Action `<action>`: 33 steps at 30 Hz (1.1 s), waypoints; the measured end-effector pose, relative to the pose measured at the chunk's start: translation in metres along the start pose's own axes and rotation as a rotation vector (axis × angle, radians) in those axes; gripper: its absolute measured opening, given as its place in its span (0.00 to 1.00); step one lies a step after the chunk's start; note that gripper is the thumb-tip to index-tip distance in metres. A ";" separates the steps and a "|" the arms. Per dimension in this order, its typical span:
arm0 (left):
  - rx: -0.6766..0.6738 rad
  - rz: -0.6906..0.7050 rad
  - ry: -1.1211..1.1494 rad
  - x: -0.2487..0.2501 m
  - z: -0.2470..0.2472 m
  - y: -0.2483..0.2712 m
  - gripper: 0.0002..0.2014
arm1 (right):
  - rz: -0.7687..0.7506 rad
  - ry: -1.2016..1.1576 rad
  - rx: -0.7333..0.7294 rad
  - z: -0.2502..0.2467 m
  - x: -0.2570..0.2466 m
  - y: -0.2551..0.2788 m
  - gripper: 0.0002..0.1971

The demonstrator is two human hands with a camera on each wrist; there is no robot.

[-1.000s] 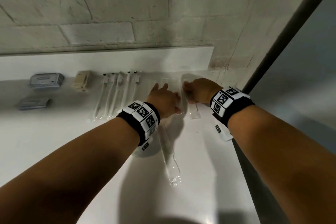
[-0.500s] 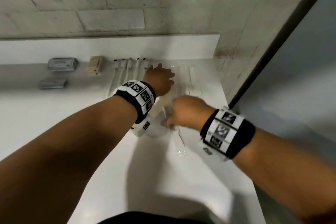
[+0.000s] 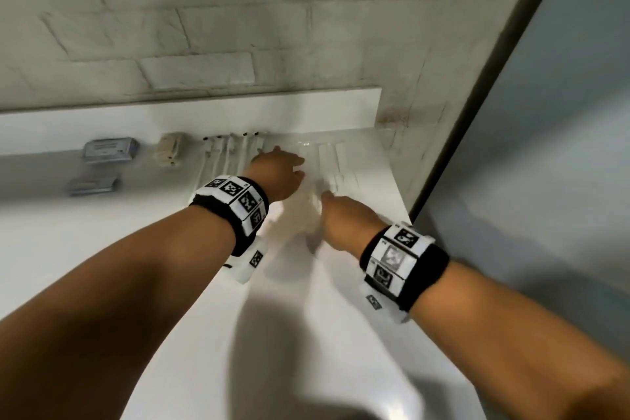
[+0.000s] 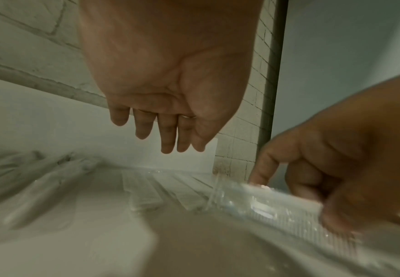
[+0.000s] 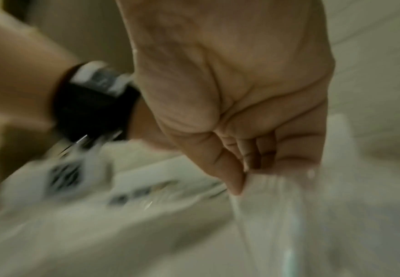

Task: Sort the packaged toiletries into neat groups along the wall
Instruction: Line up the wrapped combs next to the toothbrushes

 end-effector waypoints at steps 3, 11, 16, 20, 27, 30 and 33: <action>-0.003 0.010 0.023 0.008 0.005 -0.005 0.22 | 0.151 -0.259 0.058 -0.040 0.037 -0.015 0.18; -0.001 0.146 -0.014 0.063 0.008 -0.022 0.24 | 0.266 -0.302 0.210 -0.086 0.111 -0.076 0.16; -0.046 0.229 -0.172 0.086 0.016 -0.039 0.28 | 0.112 -0.061 0.181 -0.082 0.119 -0.089 0.24; -0.110 0.213 -0.246 0.092 0.025 -0.048 0.32 | 0.037 0.189 -0.028 -0.062 0.115 -0.098 0.28; -0.137 0.208 -0.214 0.094 0.027 -0.052 0.32 | 0.009 0.269 -0.058 -0.071 0.114 -0.103 0.30; -0.138 0.211 -0.198 0.095 0.026 -0.052 0.32 | 0.012 0.264 -0.066 -0.071 0.114 -0.104 0.30; -0.134 0.211 -0.188 0.095 0.026 -0.051 0.32 | 0.018 0.265 -0.080 -0.071 0.116 -0.103 0.33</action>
Point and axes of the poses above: each hand's wrist, its own y-axis away from the middle knuckle, its own z-axis out of the palm, x = y × z, the point moved 6 cm from there along -y, towards the middle knuckle, and after that the axes turned 11 degrees about -y, right-handed, at the moved point
